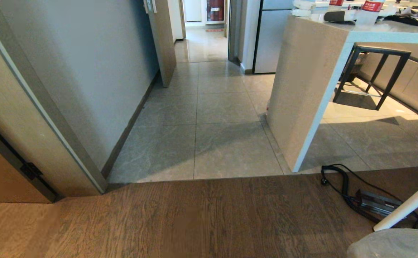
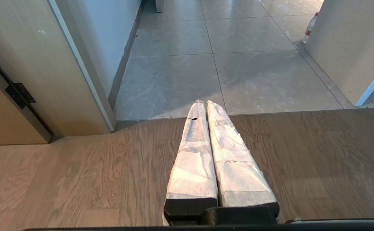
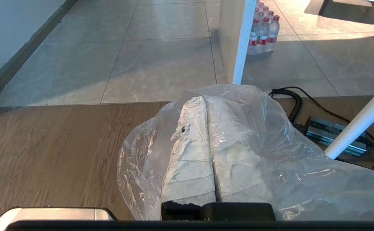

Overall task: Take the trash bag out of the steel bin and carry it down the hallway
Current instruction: Put the trash bag at the door

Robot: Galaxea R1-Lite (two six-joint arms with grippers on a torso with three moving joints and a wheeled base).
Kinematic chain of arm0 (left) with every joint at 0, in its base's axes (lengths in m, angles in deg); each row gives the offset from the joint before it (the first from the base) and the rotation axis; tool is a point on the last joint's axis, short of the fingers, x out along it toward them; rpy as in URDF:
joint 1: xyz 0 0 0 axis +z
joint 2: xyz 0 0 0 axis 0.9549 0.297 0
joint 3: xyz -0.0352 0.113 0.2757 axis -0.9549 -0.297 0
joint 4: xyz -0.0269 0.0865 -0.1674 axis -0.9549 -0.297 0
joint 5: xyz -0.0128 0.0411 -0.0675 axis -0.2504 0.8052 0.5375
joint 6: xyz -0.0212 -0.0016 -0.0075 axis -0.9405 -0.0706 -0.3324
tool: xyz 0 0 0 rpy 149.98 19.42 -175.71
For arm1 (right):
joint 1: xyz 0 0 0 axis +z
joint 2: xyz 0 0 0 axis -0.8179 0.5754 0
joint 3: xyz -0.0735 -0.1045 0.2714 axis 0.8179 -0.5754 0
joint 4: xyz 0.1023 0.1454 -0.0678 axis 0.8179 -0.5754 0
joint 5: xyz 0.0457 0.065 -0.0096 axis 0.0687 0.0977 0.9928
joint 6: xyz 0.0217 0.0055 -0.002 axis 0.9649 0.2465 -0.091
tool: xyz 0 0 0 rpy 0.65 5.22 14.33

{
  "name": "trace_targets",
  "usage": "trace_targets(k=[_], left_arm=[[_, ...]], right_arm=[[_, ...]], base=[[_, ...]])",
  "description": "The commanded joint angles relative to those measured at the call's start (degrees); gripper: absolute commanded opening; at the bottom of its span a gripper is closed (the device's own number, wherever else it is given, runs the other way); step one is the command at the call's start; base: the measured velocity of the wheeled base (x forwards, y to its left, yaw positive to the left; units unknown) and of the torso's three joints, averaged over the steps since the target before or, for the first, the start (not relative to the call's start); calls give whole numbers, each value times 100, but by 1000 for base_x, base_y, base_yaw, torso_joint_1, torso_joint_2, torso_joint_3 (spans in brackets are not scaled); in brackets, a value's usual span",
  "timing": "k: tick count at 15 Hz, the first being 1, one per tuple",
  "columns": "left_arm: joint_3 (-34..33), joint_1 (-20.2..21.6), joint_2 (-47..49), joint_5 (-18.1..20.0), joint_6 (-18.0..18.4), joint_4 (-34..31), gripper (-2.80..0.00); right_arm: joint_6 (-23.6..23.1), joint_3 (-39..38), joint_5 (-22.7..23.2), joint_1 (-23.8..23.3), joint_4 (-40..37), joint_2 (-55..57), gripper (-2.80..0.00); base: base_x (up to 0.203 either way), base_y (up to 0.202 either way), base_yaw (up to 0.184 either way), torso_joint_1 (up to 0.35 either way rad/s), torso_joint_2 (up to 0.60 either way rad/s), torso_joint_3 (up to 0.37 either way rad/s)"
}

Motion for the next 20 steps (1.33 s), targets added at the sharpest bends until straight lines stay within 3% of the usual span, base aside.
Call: trace_targets(k=[1,20], left_arm=[[-69,0,0,-5,-4,3,-280],[-70,0,0,-5,-4,3,-280]], right_arm=[[-2,0,0,3,-3,5,-280],[-2,0,0,3,5,5,-280]], base=[[0,0,0,0,0,0],[0,0,0,0,0,0]])
